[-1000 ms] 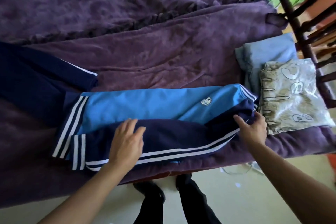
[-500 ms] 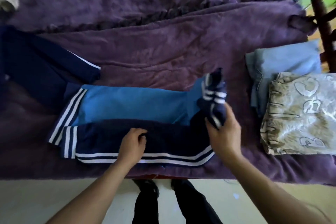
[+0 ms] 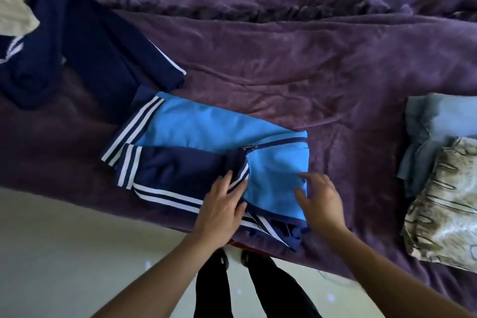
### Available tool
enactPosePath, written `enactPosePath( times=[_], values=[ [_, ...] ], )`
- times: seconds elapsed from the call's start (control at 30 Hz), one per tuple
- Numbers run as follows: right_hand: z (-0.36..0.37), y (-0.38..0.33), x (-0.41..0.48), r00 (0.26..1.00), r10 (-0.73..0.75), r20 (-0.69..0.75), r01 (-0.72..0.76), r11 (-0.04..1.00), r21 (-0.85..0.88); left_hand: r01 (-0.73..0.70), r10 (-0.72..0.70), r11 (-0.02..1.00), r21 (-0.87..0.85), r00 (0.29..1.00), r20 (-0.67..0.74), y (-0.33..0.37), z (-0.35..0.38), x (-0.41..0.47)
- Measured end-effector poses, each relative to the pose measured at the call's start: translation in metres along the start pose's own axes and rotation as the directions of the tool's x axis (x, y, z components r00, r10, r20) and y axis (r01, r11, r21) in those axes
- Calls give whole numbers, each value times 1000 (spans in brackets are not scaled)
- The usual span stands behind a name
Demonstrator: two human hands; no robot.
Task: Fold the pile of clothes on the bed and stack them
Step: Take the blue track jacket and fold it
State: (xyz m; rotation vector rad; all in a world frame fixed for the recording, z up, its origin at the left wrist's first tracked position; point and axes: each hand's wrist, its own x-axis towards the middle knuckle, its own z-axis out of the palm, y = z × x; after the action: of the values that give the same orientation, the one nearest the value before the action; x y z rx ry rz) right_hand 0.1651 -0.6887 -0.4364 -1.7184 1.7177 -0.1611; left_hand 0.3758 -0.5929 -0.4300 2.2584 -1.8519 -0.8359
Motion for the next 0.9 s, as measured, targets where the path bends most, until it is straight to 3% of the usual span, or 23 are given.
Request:
enactPosePath(
  times=[0.03,0.1,0.2,0.27,0.37,0.47,0.53,0.6,0.73,0.9],
  values=[
    [-6,9,6,994,111,12,-112,994,11,18,-20,999,31,997,74,0,8,4],
    [-6,19,16,933,308,187,-336,932,140,-11,4,998,58,992,124,-5,16,17],
    [10,12,25,836,383,392,-522,776,355,-104,99,994,17,976,192,-19,16,38],
    [14,-1,24,822,388,417,-554,716,425,-86,99,994,-63,963,249,-31,14,46],
    [1,-35,17,832,338,440,-548,629,551,95,16,937,-336,949,315,-40,2,58],
    [-10,-92,1,858,200,473,-489,600,633,336,-4,673,-659,892,452,-47,-22,65],
    [-5,-136,-5,884,138,446,-431,609,666,463,-6,465,-755,854,520,-63,-47,64],
    [8,-182,-3,902,102,419,-374,672,639,521,-98,353,-777,846,523,-91,-78,57],
    [66,-269,11,918,52,393,-232,875,426,518,-468,308,-798,813,347,-173,-143,28],
    [162,-333,32,880,-4,475,-67,989,133,477,-685,372,-797,720,112,-269,-183,-1]
  ],
)
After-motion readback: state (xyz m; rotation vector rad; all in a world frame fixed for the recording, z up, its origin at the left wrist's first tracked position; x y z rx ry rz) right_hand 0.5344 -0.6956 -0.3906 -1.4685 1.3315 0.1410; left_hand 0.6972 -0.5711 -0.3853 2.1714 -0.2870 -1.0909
